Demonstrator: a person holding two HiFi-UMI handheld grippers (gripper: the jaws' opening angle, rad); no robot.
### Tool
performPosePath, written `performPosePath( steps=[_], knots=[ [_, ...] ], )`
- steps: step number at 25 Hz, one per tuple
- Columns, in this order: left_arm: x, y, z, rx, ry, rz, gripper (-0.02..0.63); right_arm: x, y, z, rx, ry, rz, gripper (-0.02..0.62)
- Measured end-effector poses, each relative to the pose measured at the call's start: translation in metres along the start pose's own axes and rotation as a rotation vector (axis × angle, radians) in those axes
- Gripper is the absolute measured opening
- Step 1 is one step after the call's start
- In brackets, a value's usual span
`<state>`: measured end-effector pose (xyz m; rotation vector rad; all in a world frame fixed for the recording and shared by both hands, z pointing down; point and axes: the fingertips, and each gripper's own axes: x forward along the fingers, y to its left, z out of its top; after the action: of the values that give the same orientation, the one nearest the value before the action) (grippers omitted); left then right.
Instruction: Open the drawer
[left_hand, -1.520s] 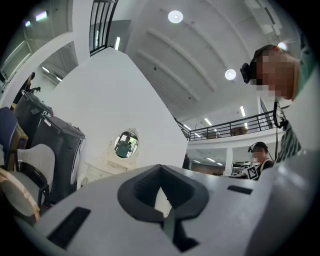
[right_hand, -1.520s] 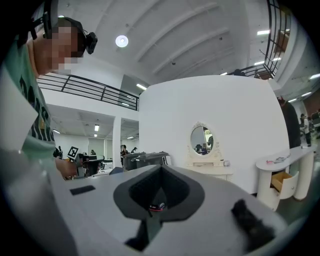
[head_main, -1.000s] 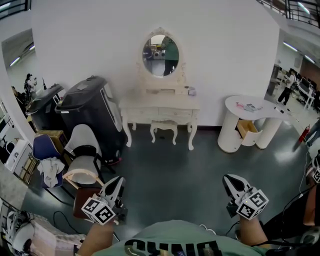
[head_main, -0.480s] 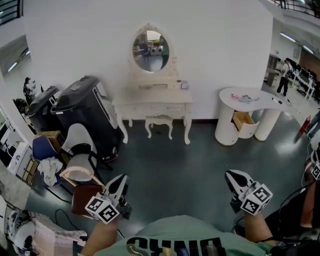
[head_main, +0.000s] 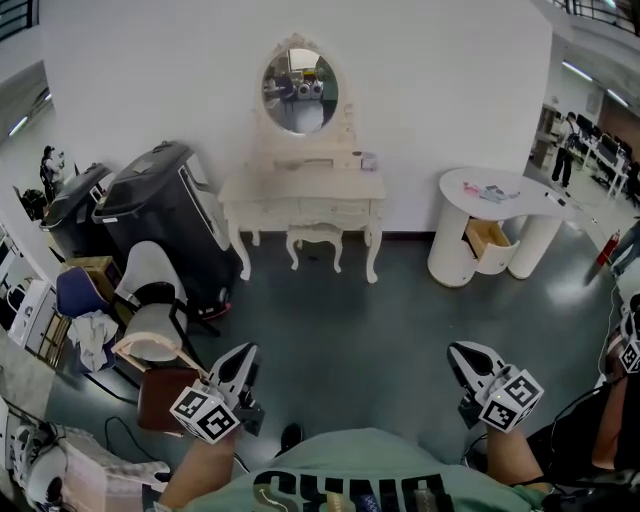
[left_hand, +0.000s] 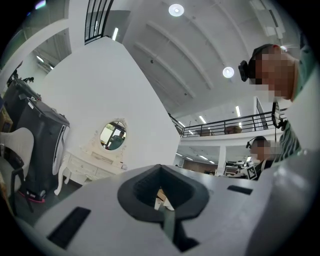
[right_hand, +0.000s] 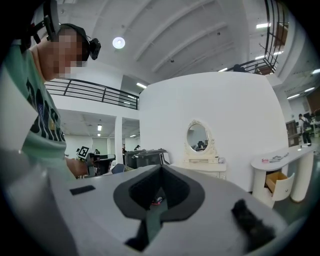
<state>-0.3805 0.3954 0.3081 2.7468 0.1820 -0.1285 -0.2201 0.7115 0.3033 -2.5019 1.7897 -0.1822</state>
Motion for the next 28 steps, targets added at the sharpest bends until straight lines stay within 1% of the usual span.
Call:
performPosePath(
  steps=[4,7,10,12,15,19,22,25,28],
  knots=[
    [0.016,0.045,0.01,-0.032,-0.007,-0.038,0.0,0.034,0.001,0.007,-0.023,-0.012,-0.042,0.008],
    [0.033,0.089,0.029,-0.048,-0.013,-0.058,0.0,0.07,-0.001,0.015,0.009,-0.032,-0.088,0.008],
    [0.045,0.129,0.055,-0.034,-0.018,-0.088,0.0,0.112,0.007,0.024,0.007,-0.026,-0.104,0.008],
    [0.052,0.159,0.071,-0.027,-0.018,-0.102,0.0,0.143,0.012,0.034,0.002,-0.042,-0.113,0.008],
    [0.062,0.201,0.088,-0.024,-0.013,-0.118,0.0,0.191,0.019,0.042,0.003,-0.055,-0.116,0.008],
    [0.069,0.247,0.095,-0.005,0.008,-0.124,0.0,0.246,0.025,0.034,0.006,-0.026,-0.111,0.009],
    [0.075,0.277,0.098,-0.027,0.006,-0.114,0.0,0.282,0.028,0.03,-0.021,0.011,-0.089,0.008],
    [0.08,0.296,0.095,-0.045,0.011,-0.095,0.0,0.304,0.022,0.033,-0.042,0.027,-0.073,0.008],
    [0.089,0.305,0.092,-0.05,0.029,-0.078,0.0,0.317,0.007,0.037,-0.015,0.011,-0.065,0.009]
  ],
)
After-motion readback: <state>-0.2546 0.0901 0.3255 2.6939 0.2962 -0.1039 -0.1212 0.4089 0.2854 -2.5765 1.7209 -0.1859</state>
